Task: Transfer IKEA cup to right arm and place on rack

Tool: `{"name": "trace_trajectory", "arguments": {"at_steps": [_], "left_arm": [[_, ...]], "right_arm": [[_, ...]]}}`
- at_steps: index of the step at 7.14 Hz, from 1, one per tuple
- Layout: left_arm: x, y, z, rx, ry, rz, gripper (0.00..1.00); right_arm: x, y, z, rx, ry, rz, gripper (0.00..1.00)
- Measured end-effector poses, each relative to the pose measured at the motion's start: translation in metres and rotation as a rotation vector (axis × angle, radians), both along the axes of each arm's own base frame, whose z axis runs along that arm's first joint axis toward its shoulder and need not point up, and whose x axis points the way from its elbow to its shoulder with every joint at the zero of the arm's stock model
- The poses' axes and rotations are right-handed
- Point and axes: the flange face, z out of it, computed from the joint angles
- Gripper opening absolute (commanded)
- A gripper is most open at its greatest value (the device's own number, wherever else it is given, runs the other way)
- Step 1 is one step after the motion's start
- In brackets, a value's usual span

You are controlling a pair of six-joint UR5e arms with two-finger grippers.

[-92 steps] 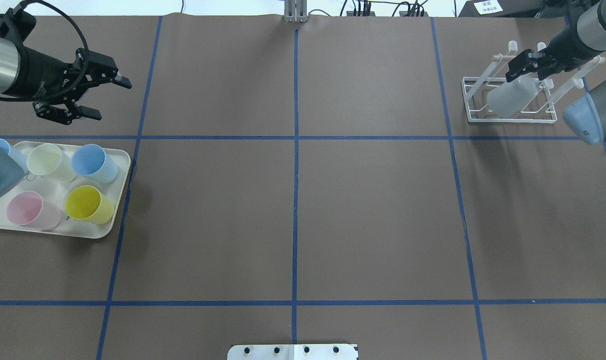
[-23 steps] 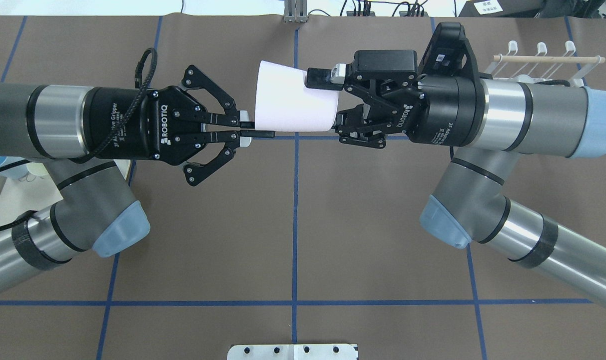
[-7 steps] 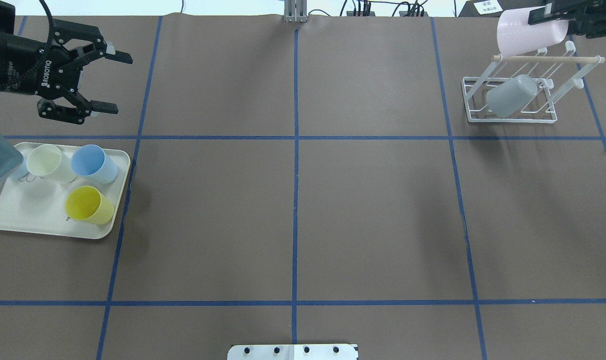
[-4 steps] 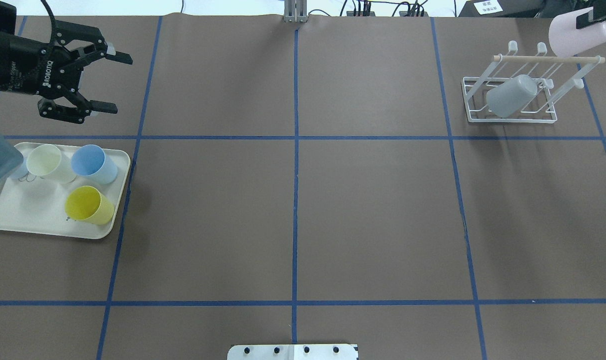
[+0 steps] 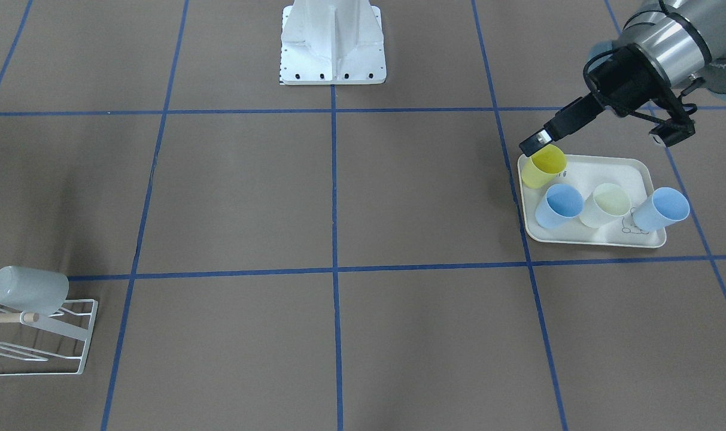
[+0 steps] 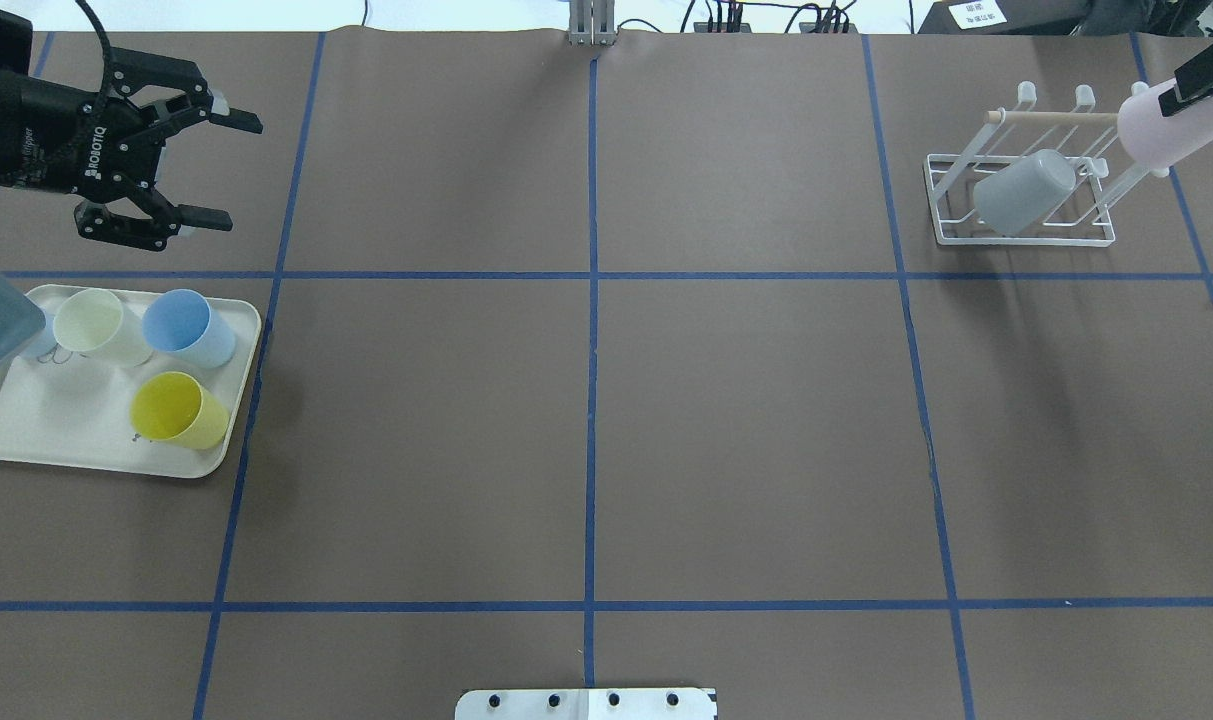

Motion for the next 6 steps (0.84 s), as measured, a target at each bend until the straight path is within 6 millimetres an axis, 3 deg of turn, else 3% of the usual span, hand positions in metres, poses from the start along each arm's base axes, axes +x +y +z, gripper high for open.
{"name": "trace_trajectory", "arguments": {"at_steps": [3, 6], "left_arm": [[0.0, -0.001, 0.003, -0.005, -0.003, -0.001, 1.0], [0.0, 0.0, 0.003, -0.005, -0.003, -0.002, 1.0]], "right_arm": [[-0.026, -0.01, 0.026, -0.048, 0.039, -0.076, 0.05], [-0.036, -0.029, 0.038, -0.06, 0.051, -0.109, 0.05]]}}
